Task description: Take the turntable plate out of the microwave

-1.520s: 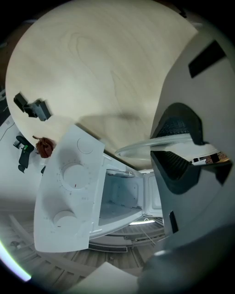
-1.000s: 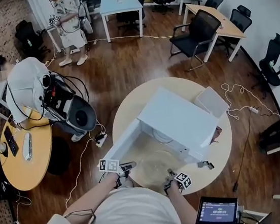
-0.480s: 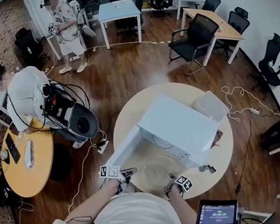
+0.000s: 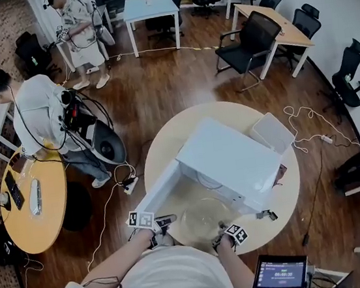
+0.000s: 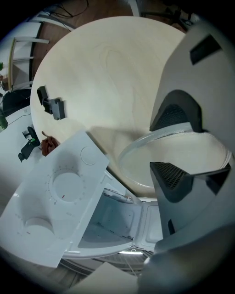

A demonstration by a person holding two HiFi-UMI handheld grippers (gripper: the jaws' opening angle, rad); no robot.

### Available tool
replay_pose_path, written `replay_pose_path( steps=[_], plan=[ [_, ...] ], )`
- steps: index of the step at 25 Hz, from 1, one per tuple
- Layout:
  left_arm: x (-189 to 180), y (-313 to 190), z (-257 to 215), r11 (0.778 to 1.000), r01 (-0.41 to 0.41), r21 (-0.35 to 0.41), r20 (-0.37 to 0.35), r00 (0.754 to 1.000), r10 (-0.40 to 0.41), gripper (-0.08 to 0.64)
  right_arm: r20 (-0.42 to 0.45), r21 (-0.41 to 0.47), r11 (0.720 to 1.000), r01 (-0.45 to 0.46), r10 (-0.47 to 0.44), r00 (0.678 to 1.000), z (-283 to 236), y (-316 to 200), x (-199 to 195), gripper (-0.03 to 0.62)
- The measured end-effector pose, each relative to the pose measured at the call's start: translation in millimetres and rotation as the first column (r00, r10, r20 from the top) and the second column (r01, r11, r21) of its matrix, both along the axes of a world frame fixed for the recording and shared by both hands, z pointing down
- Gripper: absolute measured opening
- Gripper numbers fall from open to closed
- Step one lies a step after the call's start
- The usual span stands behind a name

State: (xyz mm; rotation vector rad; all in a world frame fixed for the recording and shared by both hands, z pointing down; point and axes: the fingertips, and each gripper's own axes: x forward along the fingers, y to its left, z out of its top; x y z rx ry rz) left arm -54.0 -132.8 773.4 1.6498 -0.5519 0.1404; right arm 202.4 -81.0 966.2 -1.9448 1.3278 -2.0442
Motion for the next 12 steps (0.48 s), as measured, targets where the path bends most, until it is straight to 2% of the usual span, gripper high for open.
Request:
replay_pose_path(
  steps=[5, 12],
  plan=[
    [2, 1, -4, 0.999, -0.046, 0.018, 0.014, 0.999, 0.045, 0.037, -0.004, -0.015, 1.0, 0.006, -0.006, 1.0, 1, 4, -2, 0.189],
    [17, -7, -18, 0.992, -0.109, 0.057, 0.016, 0.994, 0.108, 0.037, -0.088, -0.073, 0.996, 0.046, -0.052, 0.995, -6, -3, 1, 0.21]
  ],
)
